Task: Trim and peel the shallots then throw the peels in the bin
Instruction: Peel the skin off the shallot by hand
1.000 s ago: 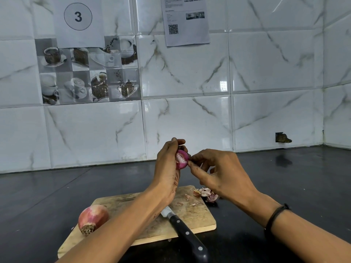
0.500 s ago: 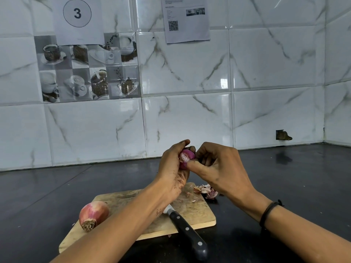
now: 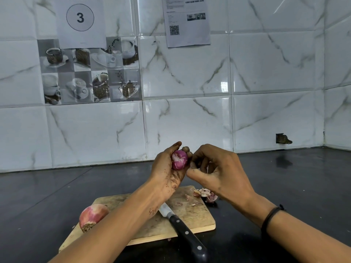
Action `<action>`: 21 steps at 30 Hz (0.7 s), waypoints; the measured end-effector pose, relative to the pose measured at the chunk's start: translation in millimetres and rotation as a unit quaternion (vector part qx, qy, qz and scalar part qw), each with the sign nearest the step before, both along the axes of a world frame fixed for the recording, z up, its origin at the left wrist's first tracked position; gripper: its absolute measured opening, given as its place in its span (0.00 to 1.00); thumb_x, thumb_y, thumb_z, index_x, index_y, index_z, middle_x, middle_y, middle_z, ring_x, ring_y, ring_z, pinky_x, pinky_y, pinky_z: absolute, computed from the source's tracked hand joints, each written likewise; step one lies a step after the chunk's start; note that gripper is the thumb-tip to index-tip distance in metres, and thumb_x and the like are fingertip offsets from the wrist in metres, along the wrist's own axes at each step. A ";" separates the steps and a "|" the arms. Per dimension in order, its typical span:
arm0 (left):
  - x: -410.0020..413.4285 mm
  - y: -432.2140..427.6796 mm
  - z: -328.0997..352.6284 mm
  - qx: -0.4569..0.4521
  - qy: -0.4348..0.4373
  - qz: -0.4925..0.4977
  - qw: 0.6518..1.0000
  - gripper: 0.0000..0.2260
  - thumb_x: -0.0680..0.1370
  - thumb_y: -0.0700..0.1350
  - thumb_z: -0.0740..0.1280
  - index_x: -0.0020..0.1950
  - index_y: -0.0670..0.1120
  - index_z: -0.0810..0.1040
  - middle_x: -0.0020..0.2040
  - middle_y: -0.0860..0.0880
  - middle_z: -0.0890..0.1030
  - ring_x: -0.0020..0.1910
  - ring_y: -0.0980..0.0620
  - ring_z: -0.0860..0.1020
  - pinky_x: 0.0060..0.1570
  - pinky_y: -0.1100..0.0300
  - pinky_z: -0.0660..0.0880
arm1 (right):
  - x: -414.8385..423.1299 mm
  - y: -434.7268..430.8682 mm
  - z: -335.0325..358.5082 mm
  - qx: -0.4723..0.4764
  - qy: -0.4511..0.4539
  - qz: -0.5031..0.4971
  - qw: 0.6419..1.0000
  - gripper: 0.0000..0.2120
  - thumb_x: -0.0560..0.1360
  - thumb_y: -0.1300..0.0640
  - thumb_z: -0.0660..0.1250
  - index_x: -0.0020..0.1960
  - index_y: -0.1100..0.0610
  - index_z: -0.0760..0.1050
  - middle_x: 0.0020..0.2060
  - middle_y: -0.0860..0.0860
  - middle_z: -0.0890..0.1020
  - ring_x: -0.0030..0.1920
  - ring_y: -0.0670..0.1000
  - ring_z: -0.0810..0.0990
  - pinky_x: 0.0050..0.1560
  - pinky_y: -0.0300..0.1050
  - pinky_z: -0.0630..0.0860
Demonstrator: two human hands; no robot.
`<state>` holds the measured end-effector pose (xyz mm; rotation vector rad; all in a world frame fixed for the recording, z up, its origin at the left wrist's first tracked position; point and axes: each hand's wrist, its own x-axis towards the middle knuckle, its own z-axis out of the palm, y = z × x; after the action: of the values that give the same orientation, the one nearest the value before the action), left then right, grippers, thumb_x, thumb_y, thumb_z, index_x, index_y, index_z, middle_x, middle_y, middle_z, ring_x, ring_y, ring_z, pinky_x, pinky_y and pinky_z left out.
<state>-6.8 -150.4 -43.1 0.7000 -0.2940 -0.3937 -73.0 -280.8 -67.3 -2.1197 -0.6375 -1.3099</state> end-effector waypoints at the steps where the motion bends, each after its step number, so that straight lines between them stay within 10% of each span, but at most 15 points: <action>1: 0.1 -0.6 -0.5 0.005 0.000 0.001 1.000 0.06 0.81 0.36 0.64 0.57 0.39 0.75 0.36 0.42 0.79 0.32 0.48 0.79 0.35 0.59 0.81 | 0.5 -1.3 0.7 0.013 0.002 0.000 1.000 0.06 0.70 0.55 0.75 0.42 0.53 0.79 0.34 0.44 0.79 0.35 0.49 0.78 0.33 0.32 0.71; 8: 5.4 -2.8 -0.3 0.001 0.007 0.019 1.000 0.06 0.81 0.36 0.64 0.58 0.38 0.76 0.36 0.41 0.79 0.33 0.48 0.80 0.39 0.56 0.82 | 5.0 -6.4 -0.2 -0.037 -0.008 0.016 0.999 0.15 0.75 0.62 0.74 0.60 0.53 0.83 0.45 0.45 0.82 0.41 0.45 0.79 0.37 0.27 0.69; 15: 14.8 -1.2 -2.9 0.007 0.017 0.004 1.000 0.05 0.82 0.38 0.62 0.52 0.38 0.76 0.35 0.41 0.80 0.35 0.48 0.79 0.39 0.57 0.79 | 9.8 -11.8 -1.1 -0.067 -0.028 -0.014 0.997 0.08 0.76 0.59 0.75 0.55 0.55 0.86 0.45 0.44 0.84 0.41 0.39 0.80 0.38 0.27 0.71; 21: 11.7 -0.1 -7.5 0.094 -0.129 0.012 0.987 0.16 0.84 0.50 0.59 0.56 0.39 0.80 0.55 0.32 0.81 0.57 0.37 0.80 0.58 0.46 0.77 | 11.7 -12.0 -1.8 -0.062 -0.004 -0.063 0.996 0.04 0.79 0.56 0.70 0.54 0.55 0.80 0.43 0.42 0.77 0.44 0.42 0.78 0.41 0.26 0.70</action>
<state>4.9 -150.6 -50.6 0.9419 -0.4982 -0.3098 -61.3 -292.8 -69.1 -2.2879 -0.6109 -1.3797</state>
